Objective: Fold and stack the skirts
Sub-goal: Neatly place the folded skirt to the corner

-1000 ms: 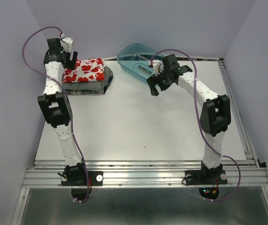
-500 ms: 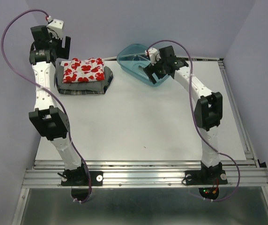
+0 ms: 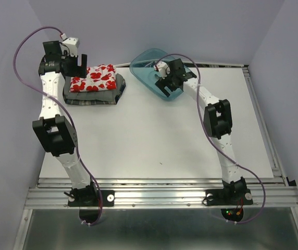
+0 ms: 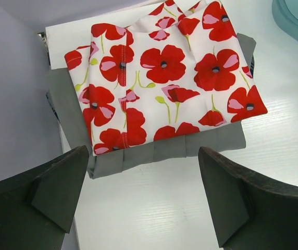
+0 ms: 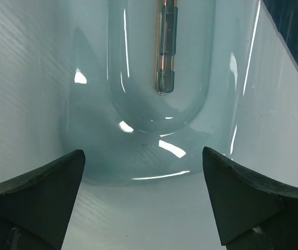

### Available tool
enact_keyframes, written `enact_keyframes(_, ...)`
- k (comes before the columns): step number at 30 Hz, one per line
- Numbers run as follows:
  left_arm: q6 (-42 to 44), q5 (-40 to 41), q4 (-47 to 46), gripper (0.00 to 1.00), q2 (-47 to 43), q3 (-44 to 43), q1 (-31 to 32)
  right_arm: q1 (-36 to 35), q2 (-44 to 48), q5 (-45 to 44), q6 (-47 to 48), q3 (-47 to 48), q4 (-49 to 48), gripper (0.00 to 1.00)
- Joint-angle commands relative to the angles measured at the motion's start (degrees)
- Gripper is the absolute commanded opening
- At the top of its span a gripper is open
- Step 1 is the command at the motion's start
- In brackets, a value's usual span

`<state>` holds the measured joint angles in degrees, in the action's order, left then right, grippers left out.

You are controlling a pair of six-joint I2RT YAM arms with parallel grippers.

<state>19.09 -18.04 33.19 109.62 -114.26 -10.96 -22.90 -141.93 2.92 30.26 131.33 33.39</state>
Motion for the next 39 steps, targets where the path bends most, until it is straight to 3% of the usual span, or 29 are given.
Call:
enact_keyframes(1,-1.25,-1.91,-1.46,0.99,-3.89,0.35,-0.11,0.13,3.15,-4.85,2.70,-2.92,-4.73,0.98)
enact_keyframes(11,-1.60,-2.87,-1.29,0.99,-3.45,0.61,-0.11,7.43,0.16,-10.47,8.49,-0.73,-5.70,0.97)
enact_keyframes(17,-2.57,-3.84,-1.02,0.99,-2.93,0.62,-0.11,8.74,-2.82,-14.60,14.55,2.17,-13.95,0.99)
enact_keyframes(21,-2.66,-3.75,-0.67,0.99,-3.10,0.35,-0.11,8.74,-5.64,-17.33,15.01,9.90,-20.27,1.00)
enact_keyframes(29,-2.04,-6.91,-2.77,0.99,-5.46,4.20,-0.03,7.61,10.32,-7.76,5.45,-0.70,-24.16,1.00)
enact_keyframes(32,-1.61,-5.26,-4.71,0.99,-7.14,7.10,1.55,7.60,14.04,-3.54,-1.14,-0.81,-19.34,1.00)
enact_keyframes(35,1.03,-0.60,-5.68,0.99,-8.90,10.27,6.03,7.60,19.82,1.12,-7.05,-2.21,-13.01,1.00)
enact_keyframes(39,2.97,1.42,-8.66,0.99,-12.49,17.47,13.66,7.60,26.68,5.07,-14.85,-14.14,-8.61,1.00)
